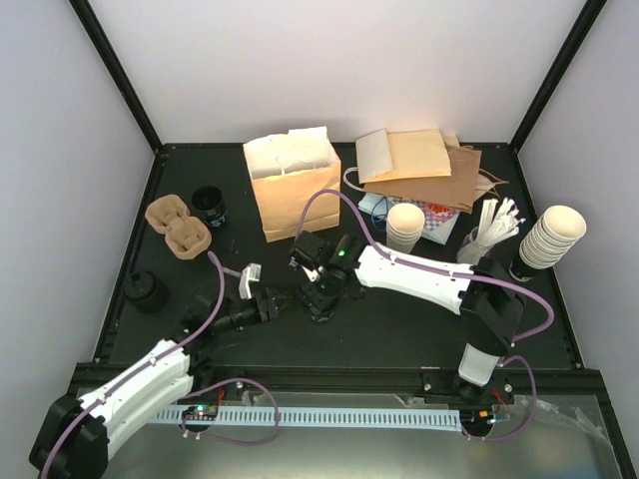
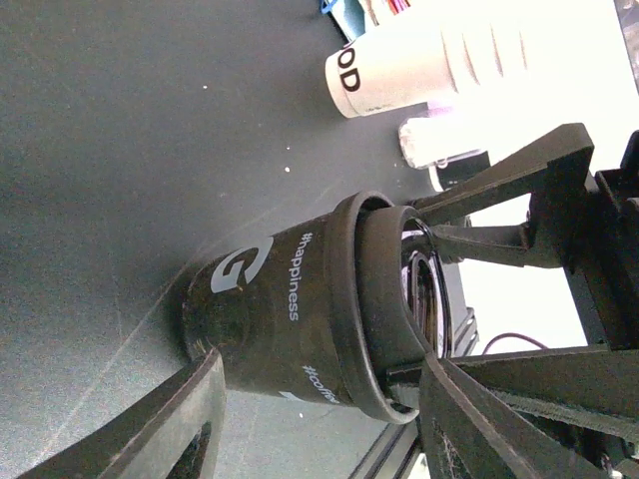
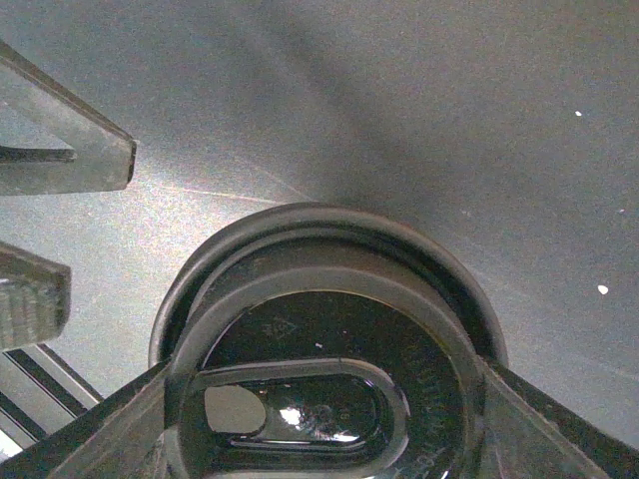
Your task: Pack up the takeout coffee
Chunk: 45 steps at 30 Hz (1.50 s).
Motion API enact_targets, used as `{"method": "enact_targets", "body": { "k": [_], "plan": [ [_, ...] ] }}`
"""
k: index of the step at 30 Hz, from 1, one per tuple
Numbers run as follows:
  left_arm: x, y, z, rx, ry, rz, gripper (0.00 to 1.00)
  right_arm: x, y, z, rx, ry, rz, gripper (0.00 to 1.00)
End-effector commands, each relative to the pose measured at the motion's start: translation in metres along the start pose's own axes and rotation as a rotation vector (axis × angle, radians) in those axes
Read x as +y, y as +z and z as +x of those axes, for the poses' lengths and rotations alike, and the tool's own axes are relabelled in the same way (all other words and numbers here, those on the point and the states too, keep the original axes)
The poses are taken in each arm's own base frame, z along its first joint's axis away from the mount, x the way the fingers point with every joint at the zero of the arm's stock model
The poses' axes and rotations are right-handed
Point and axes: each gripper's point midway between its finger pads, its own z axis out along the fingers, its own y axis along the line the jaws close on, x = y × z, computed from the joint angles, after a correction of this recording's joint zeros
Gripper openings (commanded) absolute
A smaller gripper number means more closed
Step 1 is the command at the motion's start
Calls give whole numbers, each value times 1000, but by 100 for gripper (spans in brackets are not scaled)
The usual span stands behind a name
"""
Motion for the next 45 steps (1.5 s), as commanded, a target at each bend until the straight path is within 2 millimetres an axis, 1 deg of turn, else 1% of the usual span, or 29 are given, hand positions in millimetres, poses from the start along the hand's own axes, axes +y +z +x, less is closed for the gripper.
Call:
{"method": "enact_targets", "body": {
  "k": [1,7,11,20,23,29,35,41,45],
  "plan": [
    [-6,2,-5,-3,-12,19,55,-18,36,50,212,13,64,71],
    [-9,11,0,73,10,33,53,-17,37,51,218,10,59,71],
    [-14,15,0,91,4,65,51,-17,38,52,222,9,60,71],
    [-17,9,-7,36,19,70,50,-17,37,52,222,8,59,71],
    [-19,9,-7,37,22,78,50,-17,38,52,224,9,57,71],
    [-13,14,-5,62,8,61,49,-16,39,51,227,5,55,71],
    [-13,20,-6,73,13,74,49,-15,41,52,235,1,51,71],
    [-2,23,-6,80,-22,34,49,-15,41,52,238,-2,49,71],
    [-10,22,-12,62,-6,59,49,-15,41,53,240,-5,50,71]
  ]
}}
